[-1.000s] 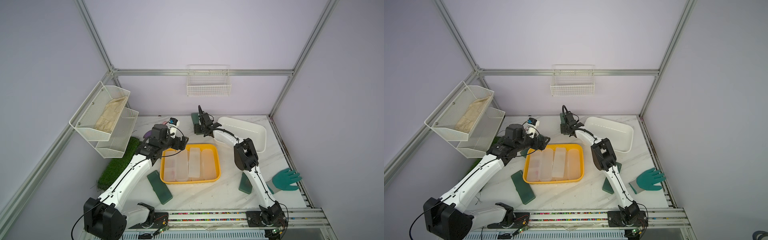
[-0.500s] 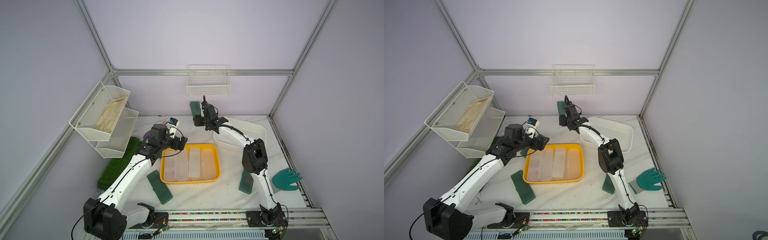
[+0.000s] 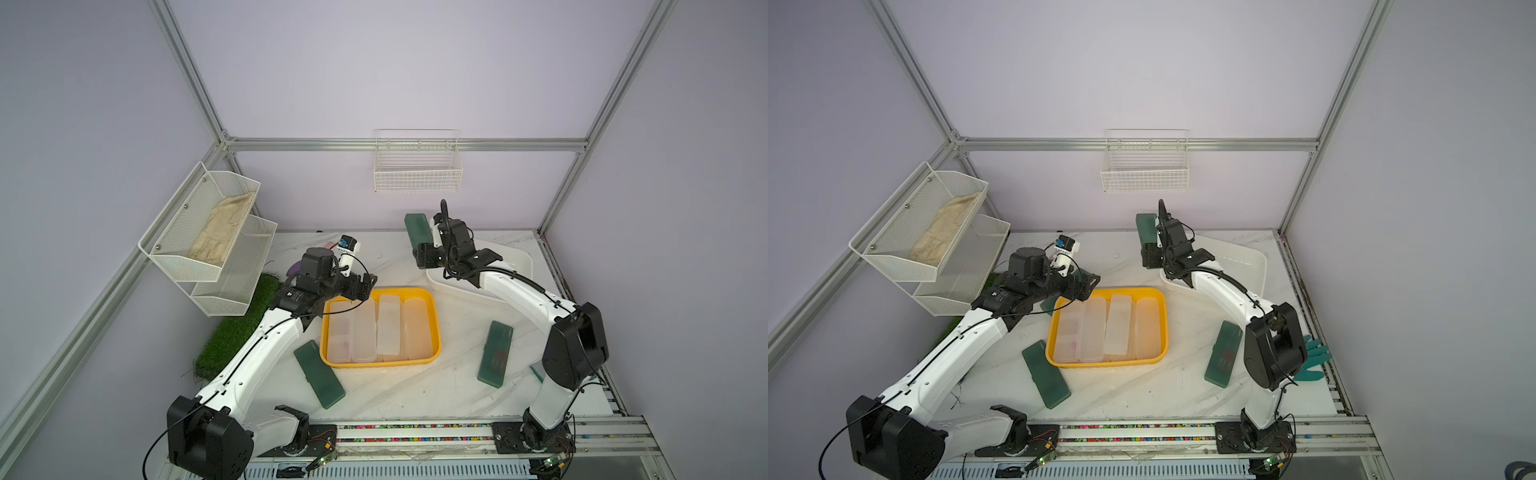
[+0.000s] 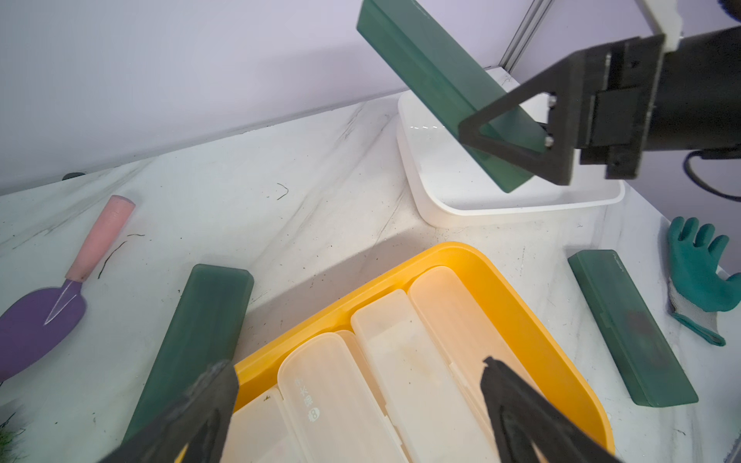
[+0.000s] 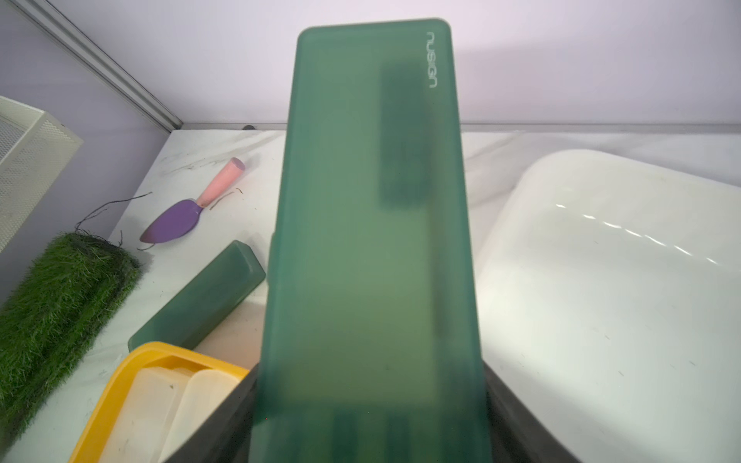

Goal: Place the pencil cases by color into the storage box
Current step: Pick up the pencil case from the center of the board, then place the pencil case at the storage box.

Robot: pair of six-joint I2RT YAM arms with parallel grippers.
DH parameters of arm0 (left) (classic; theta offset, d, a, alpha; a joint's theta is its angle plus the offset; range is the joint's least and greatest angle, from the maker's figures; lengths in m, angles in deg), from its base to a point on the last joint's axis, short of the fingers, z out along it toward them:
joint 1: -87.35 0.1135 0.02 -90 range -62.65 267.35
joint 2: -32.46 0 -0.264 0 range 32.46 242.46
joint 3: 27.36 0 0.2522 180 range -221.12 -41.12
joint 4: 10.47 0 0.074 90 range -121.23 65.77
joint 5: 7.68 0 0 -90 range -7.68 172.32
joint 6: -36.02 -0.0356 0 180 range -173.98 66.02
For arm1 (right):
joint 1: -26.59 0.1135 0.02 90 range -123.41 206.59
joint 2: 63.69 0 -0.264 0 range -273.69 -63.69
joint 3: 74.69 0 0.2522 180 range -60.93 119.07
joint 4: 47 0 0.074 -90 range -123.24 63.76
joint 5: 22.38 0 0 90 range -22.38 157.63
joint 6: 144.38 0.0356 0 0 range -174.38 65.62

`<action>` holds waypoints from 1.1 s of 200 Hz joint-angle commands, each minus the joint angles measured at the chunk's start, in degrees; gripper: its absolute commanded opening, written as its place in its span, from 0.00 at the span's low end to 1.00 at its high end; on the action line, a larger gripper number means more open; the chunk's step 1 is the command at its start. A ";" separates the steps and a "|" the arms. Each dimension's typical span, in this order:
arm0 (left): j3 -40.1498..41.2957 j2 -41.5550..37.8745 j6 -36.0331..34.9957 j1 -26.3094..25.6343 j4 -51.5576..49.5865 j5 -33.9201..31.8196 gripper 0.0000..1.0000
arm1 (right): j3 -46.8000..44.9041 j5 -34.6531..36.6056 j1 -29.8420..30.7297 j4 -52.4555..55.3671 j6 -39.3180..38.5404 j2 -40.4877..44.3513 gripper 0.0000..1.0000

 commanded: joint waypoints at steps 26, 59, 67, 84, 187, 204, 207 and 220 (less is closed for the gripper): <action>-2.40 -0.93 -0.52 -2.93 2.85 1.97 0.96 | -11.70 0.41 -3.51 -1.53 2.69 11.12 0.53; -2.80 -0.20 -2.50 -6.13 2.84 2.33 0.96 | -15.60 1.62 -6.12 -2.98 4.72 12.30 0.53; -2.76 -0.15 -3.25 -6.91 2.89 2.80 0.96 | -16.18 2.09 -6.57 -3.85 5.60 12.04 0.53; -2.63 -0.11 -4.76 -8.01 2.85 4.37 0.96 | -17.25 4.20 -7.07 -6.42 7.74 11.23 0.53; 3.99 -3.97 -9.69 -10.72 6.37 12.90 0.96 | -17.03 11.94 -9.47 -15.29 20.24 0.18 0.51; 4.57 -3.72 -9.65 -10.73 6.37 13.60 0.96 | -15.23 12.12 -9.51 -14.83 20.41 -2.45 0.51; 4.66 -3.71 -9.64 -10.72 6.37 13.71 0.96 | -15.03 12.17 -9.50 -14.80 20.41 -2.85 0.50; 4.71 -3.61 -9.72 -10.70 6.28 14.13 0.96 | -14.04 12.40 -9.53 -14.88 20.41 -4.44 0.51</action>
